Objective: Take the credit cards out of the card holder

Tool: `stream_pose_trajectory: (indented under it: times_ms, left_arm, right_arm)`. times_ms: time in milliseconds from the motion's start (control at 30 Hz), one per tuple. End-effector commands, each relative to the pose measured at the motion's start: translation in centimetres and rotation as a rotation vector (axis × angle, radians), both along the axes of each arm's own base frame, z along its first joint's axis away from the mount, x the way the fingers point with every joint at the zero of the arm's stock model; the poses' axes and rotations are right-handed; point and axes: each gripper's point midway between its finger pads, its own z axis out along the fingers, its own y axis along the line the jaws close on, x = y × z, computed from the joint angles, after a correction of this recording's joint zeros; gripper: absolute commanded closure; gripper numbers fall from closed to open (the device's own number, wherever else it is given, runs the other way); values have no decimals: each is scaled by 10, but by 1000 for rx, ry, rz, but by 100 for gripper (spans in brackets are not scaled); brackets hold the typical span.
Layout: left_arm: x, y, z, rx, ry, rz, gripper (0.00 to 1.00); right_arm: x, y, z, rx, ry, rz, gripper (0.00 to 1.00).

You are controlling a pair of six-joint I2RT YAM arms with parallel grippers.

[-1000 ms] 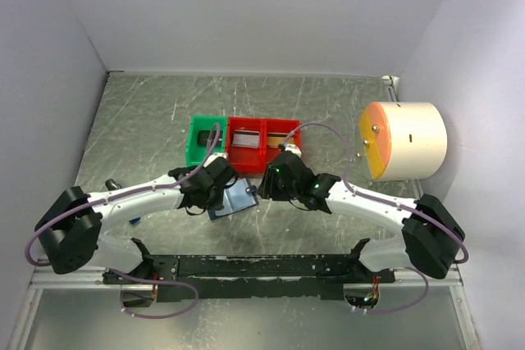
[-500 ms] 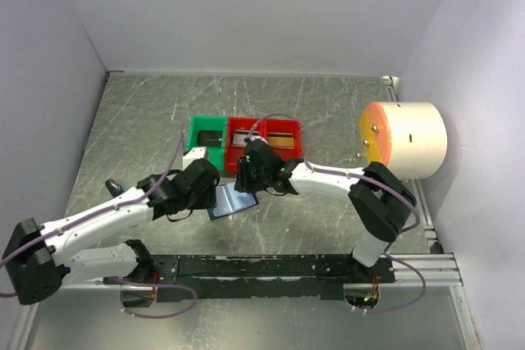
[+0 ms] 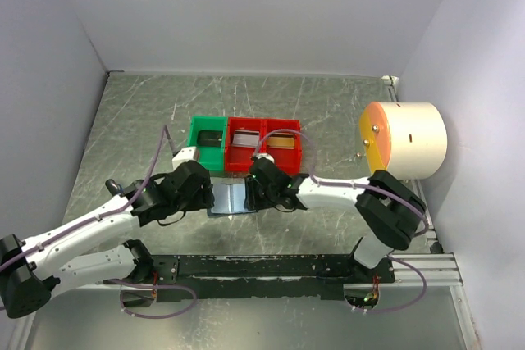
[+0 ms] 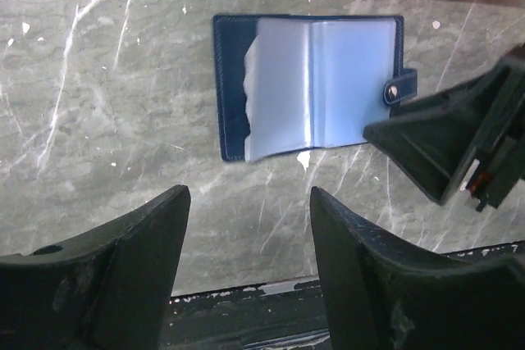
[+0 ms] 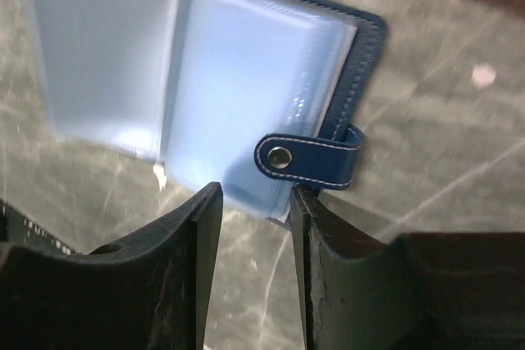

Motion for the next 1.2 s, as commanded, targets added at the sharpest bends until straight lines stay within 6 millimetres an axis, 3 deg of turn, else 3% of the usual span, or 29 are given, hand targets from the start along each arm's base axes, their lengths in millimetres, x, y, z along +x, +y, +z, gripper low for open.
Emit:
stream_pose_trajectory:
  times_ms: [0,133,267,400,500,633,700,767,833,900,967,1067,1167]
  left_arm:
    - [-2,7,9,-17,-16,25,26]
    - [-3,12,20,-27,-38,29,22]
    - [1,15,38,-24,-77,28,18]
    - [20,26,91,6,-217,61,13]
    - [42,37,140,74,-366,89,4]
    - [66,52,193,188,-491,138,0]
    - [81,63,211,230,-534,155,0]
    - [102,83,222,236,-553,183,0]
    - [124,108,218,241,-524,183,0]
    - [140,132,208,201,-454,200,0]
    - [146,147,200,163,-405,221,0]
    - [146,149,204,137,-437,231,0]
    - [137,152,207,143,-445,239,0]
  right_arm:
    - [-26,-11,6,18,60,-4,60]
    - [-14,-13,52,58,-41,-21,59]
    - [12,-38,120,48,-257,-97,50]
    - [34,-86,216,88,-566,-236,23]
    - [36,-121,289,162,-790,-312,1]
    - [35,-160,362,185,-970,-410,0]
    - [41,-173,378,106,-993,-465,0]
    - [52,-182,376,-44,-996,-499,0]
    - [60,-188,374,-124,-981,-532,0]
    - [71,-185,376,-95,-966,-516,0]
    - [93,-184,366,-81,-910,-479,0]
    - [135,-203,326,-79,-718,-470,0]
    - [145,-201,320,-41,-705,-470,0]
